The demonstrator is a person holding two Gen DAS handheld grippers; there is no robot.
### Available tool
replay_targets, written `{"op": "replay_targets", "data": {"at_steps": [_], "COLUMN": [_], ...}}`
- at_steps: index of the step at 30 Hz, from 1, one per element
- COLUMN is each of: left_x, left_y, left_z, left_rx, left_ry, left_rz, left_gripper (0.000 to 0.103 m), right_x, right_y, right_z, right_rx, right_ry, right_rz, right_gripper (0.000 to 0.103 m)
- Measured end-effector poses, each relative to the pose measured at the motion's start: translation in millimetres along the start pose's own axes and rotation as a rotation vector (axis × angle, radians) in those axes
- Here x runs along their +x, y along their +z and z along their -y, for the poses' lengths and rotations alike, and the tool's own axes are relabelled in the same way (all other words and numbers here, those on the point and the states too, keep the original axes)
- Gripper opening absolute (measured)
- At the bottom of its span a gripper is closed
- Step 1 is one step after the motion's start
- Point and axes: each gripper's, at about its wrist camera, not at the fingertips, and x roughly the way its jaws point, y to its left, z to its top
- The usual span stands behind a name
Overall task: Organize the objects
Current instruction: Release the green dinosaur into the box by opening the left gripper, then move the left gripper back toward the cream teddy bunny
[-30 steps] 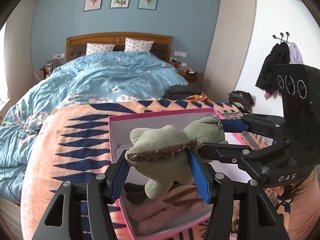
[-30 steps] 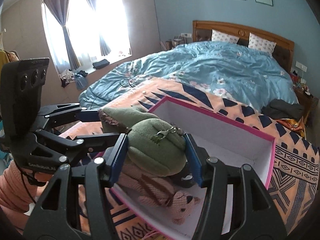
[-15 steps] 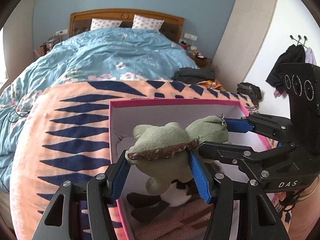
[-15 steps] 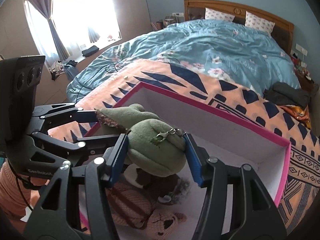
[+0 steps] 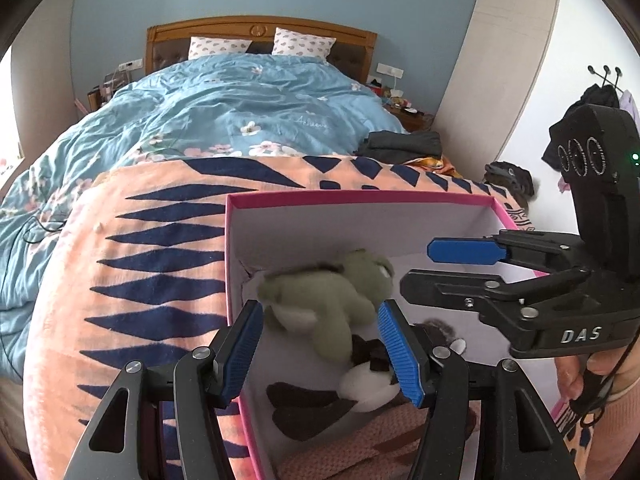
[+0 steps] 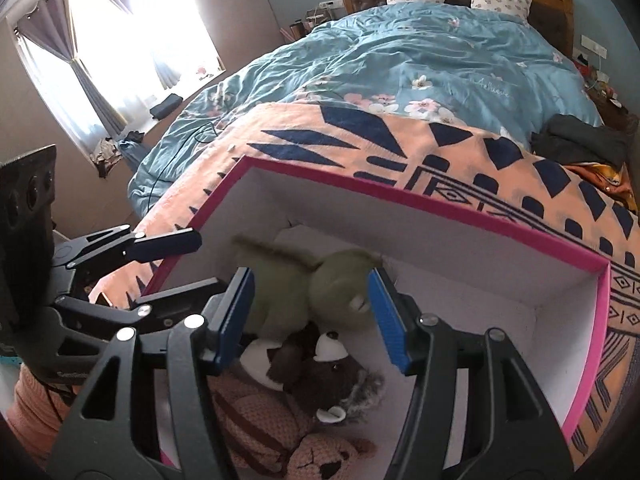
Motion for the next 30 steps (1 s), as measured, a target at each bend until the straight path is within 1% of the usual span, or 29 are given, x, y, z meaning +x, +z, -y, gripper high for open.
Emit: {"op": "replay_targets", "data": {"at_steps": [3,7,11,15,17,19,21,22,24,27,29,30], "left_x": [-9,-30,-56,-83,-97,-109,-120,-123,-130,-133,-131,-129], "left_y": [-6,-16,-29,-45,-56,-66,-78,-82,-94,-114,-126,-132], "left_z": [2,7,17,26,29,30,35,37,42,53,63,68], "left_rx": [0.0,0.003,0.031,0.053,0.059,0.059,0.067,0.071,0.083,0.108,0.135,0.146], "left_ry": [-0.012,-0.049,-0.077,-0.124,-0.144,-0.159,-0.181,-0.179,-0.198,-0.215,-0.221,-0.225], "left_rz": [0.026,0.077,0.126,0.179,0.204,0.221,0.237,0.247,0.26,0.248,0.229,0.22], "left_gripper": [0.062,0.068,0.07,0.075,0.078,0.081,0.081,0.082,0.084,0.084,0.084,0.084], "right_x": [-11,-26,-45,-68,-81,-91,-100,-105,-112,-116,-119,-120], "right_y": [-5,-15,-30,-50,-67,-83,-98,-107,-126,-158,-177,-189], "right_z": [-6,-12,-23,-36,-41,-45,-48,-50,-51,-48,-44,-42], "right_rx": [-0.011,-0.008,-0.023,-0.04,-0.037,-0.039,-0.037,-0.036,-0.025,0.004,0.024,0.039], "right_ry": [0.016,0.056,0.09,0.131,0.167,0.184,0.188,0.189,0.164,0.163,0.137,0.106], "right_rz": [0.014,0.039,0.069,0.117,0.148,0.171,0.193,0.204,0.23,0.232,0.231,0.227], "right_gripper": [0.061,0.061,0.061,0.062,0.065,0.065,0.066,0.066,0.066,0.067,0.067,0.067]}}
